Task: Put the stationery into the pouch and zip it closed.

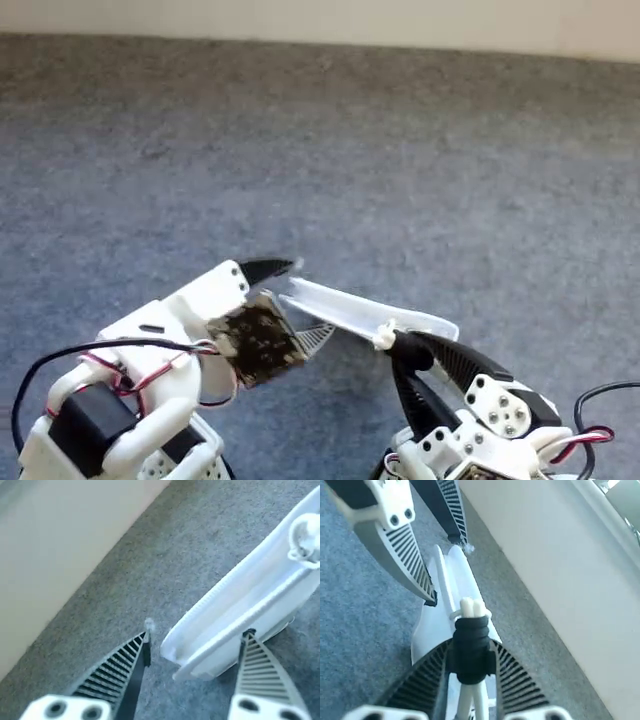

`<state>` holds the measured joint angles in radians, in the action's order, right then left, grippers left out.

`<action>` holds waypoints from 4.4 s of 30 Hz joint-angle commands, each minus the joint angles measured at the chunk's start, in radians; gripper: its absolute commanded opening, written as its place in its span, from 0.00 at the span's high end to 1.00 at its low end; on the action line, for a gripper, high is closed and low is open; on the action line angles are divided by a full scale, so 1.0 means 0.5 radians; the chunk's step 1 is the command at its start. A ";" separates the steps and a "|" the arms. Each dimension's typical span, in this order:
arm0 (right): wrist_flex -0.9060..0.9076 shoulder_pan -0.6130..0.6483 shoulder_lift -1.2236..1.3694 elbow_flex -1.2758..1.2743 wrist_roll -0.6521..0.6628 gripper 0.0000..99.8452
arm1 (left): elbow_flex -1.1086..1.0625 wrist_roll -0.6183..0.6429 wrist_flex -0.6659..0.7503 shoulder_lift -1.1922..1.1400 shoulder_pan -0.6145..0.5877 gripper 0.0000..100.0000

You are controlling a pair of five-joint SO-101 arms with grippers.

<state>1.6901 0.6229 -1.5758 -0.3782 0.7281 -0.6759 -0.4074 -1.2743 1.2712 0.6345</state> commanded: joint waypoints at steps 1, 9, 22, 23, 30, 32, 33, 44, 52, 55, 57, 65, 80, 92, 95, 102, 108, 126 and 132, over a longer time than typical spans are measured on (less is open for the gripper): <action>0.011 0.017 -0.002 0.002 -0.080 0.99 | 0.005 -0.083 0.012 -0.087 0.100 0.77; 0.011 0.002 -0.002 0.005 -0.282 0.99 | -0.066 -0.132 0.012 -0.109 0.262 0.93; -0.468 -1.119 0.011 -0.241 -0.675 0.99 | -0.158 0.034 0.009 -0.106 0.100 1.00; -0.517 -1.208 0.014 -0.281 -0.697 0.99 | -0.161 0.034 0.009 -0.106 0.048 1.00; -0.852 -1.692 0.014 -0.588 -0.724 0.99 | -0.152 0.034 0.018 -0.106 -0.192 1.00; -0.919 -1.803 0.014 -0.655 -0.724 0.99 | -0.152 0.034 0.040 -0.106 -0.213 1.00; -0.941 -1.858 0.014 -0.677 -0.724 0.99 | -0.152 0.034 0.040 -0.106 -0.219 1.00; -0.971 -2.128 0.017 -0.707 -0.657 0.99 | -0.152 0.037 0.040 -0.106 -0.232 1.00; -0.953 -1.975 -0.002 -0.707 -0.663 0.97 | -0.152 0.046 0.058 -0.109 -0.232 1.00; -0.815 -1.867 -0.002 -0.698 -0.681 0.86 | -0.158 0.052 0.092 -0.124 -0.278 1.00; -0.750 -1.772 -0.002 -0.698 -0.798 0.77 | -0.164 0.123 0.157 -0.124 -0.339 1.00; -0.710 -1.367 0.005 -0.735 -0.979 0.68 | -0.173 0.212 0.264 -0.127 -0.471 0.96; -0.928 -1.155 -0.002 -1.057 -0.979 0.68 | -0.256 0.448 0.525 -0.109 -0.931 0.77; -0.925 -1.168 -0.005 -1.257 -0.985 1.00 | -0.361 0.641 0.516 0.173 -1.278 0.90; -0.925 -1.168 -0.005 -1.327 -0.991 0.99 | -0.520 0.638 0.522 0.434 -1.293 1.00; -0.925 -1.168 -0.324 -1.533 -1.062 0.99 | -0.996 0.632 0.522 1.051 -1.293 0.99; -0.987 -1.165 -0.489 -1.849 -1.363 0.98 | -1.306 0.632 0.522 1.091 -1.373 0.99; -1.603 -1.168 -0.523 -2.892 -1.494 0.99 | -2.039 0.638 0.457 1.085 -1.757 0.99; -1.336 -1.168 -0.523 -2.889 -1.494 0.99 | -2.039 0.632 0.451 1.076 -1.772 0.99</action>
<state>0.9689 0.0368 -1.8320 -1.6686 -0.0100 -1.6732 -0.0990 -1.0441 1.8098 -0.2417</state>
